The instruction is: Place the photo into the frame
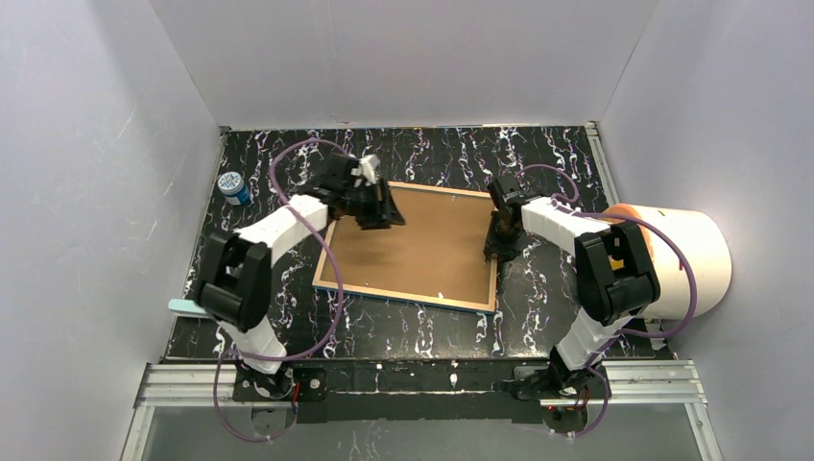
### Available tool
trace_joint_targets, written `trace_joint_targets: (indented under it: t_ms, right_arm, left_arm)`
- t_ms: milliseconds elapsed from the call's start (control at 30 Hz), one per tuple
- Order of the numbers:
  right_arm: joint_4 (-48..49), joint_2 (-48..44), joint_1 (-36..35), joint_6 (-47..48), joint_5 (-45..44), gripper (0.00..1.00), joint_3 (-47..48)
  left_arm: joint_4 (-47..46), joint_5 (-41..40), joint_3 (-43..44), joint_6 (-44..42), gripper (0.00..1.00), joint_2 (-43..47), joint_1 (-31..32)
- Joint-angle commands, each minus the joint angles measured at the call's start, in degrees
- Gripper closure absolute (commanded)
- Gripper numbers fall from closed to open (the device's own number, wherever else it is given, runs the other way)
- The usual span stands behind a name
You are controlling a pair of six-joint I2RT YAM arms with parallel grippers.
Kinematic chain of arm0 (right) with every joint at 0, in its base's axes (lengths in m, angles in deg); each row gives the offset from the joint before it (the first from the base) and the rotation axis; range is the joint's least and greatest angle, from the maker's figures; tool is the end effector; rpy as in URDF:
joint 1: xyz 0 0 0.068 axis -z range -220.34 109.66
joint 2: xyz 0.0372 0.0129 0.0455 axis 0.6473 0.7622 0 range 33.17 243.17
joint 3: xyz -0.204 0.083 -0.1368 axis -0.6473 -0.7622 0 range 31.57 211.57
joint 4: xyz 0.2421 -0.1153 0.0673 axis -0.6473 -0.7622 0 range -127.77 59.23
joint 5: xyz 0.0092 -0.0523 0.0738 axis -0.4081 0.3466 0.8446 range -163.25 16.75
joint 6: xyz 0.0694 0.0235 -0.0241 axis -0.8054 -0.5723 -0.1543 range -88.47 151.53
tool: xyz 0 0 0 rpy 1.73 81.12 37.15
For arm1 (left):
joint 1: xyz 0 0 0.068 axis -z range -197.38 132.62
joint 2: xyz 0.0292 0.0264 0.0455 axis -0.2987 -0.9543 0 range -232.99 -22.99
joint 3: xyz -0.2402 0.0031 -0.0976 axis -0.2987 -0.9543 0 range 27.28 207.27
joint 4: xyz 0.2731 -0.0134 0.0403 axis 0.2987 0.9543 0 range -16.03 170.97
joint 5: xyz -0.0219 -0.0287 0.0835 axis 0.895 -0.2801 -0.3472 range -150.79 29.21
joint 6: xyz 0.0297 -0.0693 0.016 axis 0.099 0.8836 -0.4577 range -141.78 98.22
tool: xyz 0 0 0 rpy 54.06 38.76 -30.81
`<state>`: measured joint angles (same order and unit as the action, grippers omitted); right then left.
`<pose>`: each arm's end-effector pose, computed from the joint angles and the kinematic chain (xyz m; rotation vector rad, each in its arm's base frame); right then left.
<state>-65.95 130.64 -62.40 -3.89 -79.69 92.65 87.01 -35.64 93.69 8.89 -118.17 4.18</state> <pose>0.3198 0.1217 0.1228 0.3517 2.7830 0.0805 0.3615 -0.1728 0.2006 0.0482 2.4120 -0.9535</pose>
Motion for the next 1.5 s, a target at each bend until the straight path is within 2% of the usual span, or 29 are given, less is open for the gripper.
trace_joint_targets:
  t_ms: [0,167,267,400,567,800,1033,1267,1467]
  right_arm:
    - [-0.1,-0.7,1.2,-2.9,1.8,0.60,1.7]
    - [1.8,-2.5,3.9,-3.4,5.2,0.57,0.2]
    - [2.2,-2.2,4.6,-3.6,6.0,0.57,-0.1]
    - [2.5,-2.0,4.6,-3.5,6.1,0.63,-0.5]
    - [2.3,-1.3,4.7,-1.3,8.0,0.62,-0.5]
    - [0.9,1.2,4.1,0.7,7.5,0.61,-0.4]
    - [-1.9,3.9,2.3,2.2,2.3,0.63,1.0]
    - [-3.4,4.8,1.3,3.4,-0.5,0.77,2.0]
    - [-1.3,4.7,1.2,5.7,3.9,0.87,0.6]
  left_arm:
    - [-12.2,7.3,4.4,6.4,0.55,-7.4,7.6]
    - [-20.1,7.5,7.8,9.9,0.60,-15.7,14.6]
    - [-20.9,6.9,9.4,9.9,0.63,-19.8,17.3]
    - [-20.3,6.5,10.7,7.8,0.65,-22.3,19.4]
    - [-13.8,1.8,11.1,3.5,0.66,-23.4,20.0]
    - [0.6,-6.8,13.1,-1.0,0.66,-27.9,20.5]
    - [9.7,-12.8,17.3,-4.0,0.66,-33.1,21.5]
    - [13.0,-15.1,18.8,-4.6,0.65,-35.3,21.9]
    - [13.6,-15.6,19.5,-4.4,0.65,-36.1,21.9]
